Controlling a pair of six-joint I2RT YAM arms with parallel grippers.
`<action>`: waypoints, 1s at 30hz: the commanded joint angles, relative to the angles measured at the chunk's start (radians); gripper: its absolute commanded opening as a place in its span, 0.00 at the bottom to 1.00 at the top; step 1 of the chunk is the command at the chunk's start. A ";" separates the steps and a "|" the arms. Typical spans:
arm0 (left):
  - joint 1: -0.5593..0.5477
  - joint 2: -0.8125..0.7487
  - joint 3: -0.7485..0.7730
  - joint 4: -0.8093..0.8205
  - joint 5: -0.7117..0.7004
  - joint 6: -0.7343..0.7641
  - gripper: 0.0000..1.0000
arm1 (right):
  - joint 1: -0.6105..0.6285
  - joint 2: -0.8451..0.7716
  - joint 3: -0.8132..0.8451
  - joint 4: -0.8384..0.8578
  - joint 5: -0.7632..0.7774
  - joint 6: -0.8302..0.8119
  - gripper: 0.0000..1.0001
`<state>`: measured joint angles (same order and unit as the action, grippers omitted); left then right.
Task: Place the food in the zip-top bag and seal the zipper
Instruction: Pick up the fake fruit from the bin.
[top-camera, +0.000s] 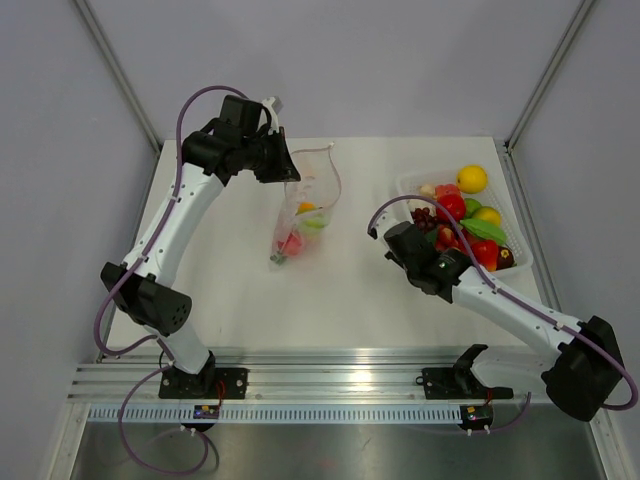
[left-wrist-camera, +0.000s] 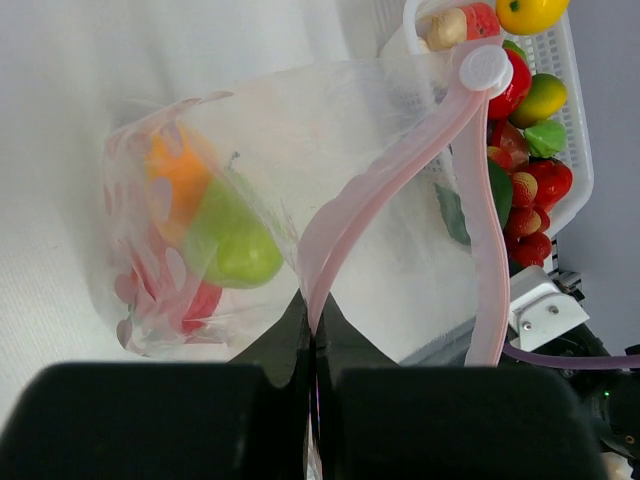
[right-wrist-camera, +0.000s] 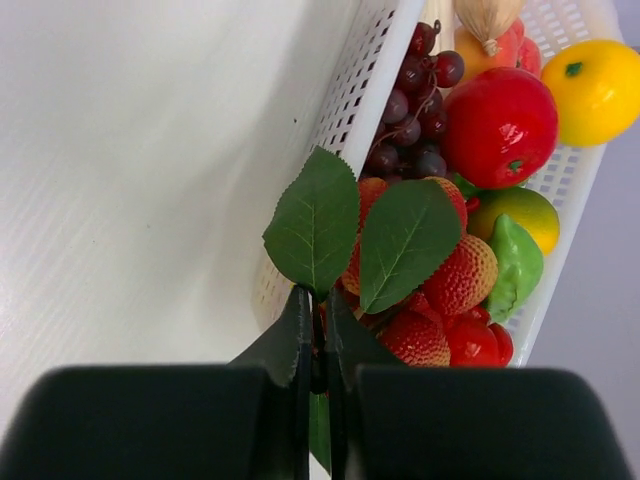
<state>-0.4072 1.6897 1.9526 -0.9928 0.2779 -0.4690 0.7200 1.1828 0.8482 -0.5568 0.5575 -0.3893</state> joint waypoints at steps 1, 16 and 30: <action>0.005 -0.048 -0.001 0.057 0.026 0.007 0.00 | 0.009 -0.075 0.043 0.043 0.002 0.021 0.00; 0.004 -0.045 -0.030 0.069 0.047 0.000 0.00 | -0.008 -0.101 0.126 0.167 0.105 -0.054 0.00; -0.087 0.014 -0.009 0.077 0.009 -0.036 0.00 | -0.106 -0.155 0.317 0.098 0.090 0.072 0.00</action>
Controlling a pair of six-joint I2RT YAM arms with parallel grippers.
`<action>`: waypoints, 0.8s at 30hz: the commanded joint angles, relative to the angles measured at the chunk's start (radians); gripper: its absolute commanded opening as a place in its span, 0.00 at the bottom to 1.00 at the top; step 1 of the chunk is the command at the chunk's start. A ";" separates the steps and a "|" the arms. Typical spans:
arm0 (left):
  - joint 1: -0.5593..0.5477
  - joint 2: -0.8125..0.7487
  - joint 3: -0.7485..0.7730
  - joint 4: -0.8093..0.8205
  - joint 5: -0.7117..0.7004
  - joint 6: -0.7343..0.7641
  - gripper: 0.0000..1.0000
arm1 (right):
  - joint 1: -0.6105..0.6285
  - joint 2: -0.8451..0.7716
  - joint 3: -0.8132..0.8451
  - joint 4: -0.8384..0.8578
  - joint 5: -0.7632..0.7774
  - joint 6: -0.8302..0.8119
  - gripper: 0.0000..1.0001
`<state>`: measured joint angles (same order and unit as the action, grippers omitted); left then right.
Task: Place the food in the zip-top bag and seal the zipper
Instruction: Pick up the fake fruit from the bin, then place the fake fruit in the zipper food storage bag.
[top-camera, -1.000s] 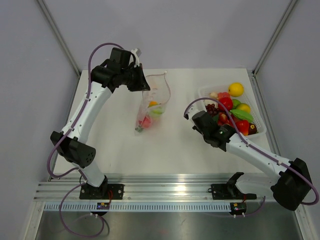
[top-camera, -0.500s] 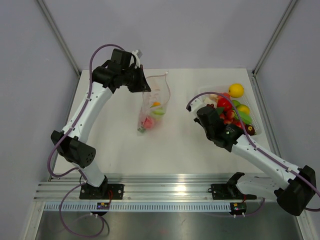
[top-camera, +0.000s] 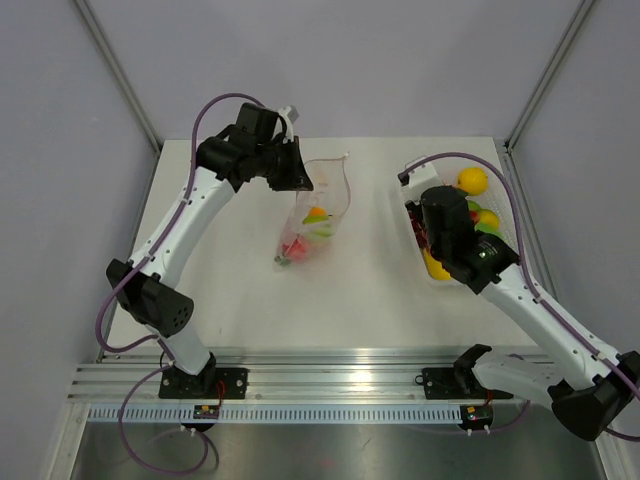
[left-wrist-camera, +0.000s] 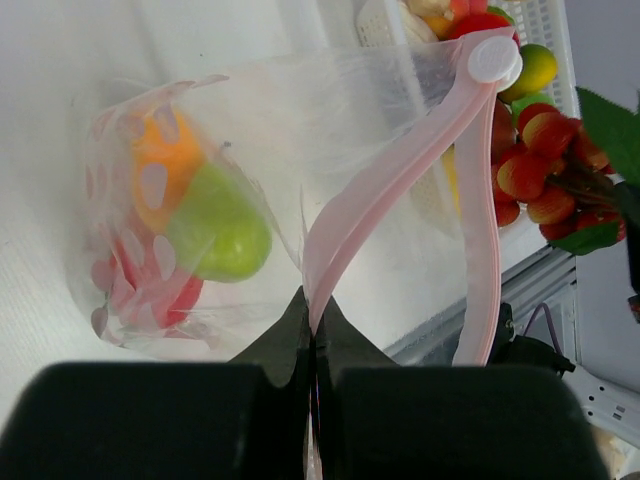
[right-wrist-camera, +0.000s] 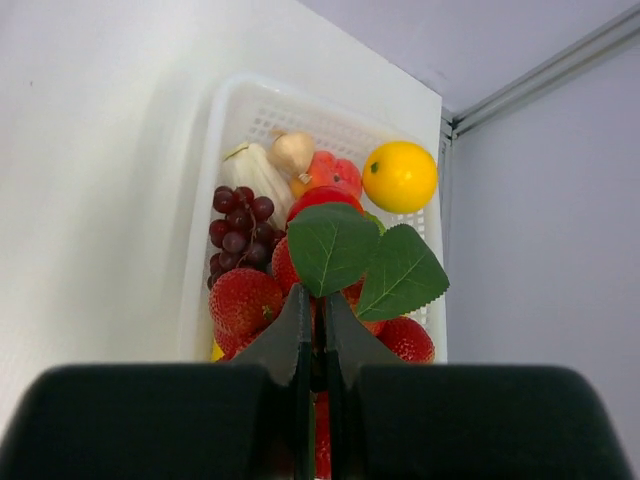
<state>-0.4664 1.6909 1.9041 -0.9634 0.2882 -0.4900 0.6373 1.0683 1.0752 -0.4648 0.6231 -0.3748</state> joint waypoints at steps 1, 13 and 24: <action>-0.031 0.026 0.056 0.045 -0.004 -0.015 0.00 | -0.028 -0.042 0.136 -0.009 0.026 0.085 0.00; -0.074 0.102 0.190 -0.005 0.005 -0.009 0.00 | -0.034 0.002 0.555 -0.190 -0.287 0.263 0.00; -0.077 0.118 0.191 -0.008 0.005 -0.004 0.00 | -0.021 0.169 0.755 -0.065 -0.726 0.431 0.00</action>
<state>-0.5404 1.8042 2.0602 -0.9977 0.2871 -0.5022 0.6075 1.1812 1.7855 -0.6201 0.0837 -0.0353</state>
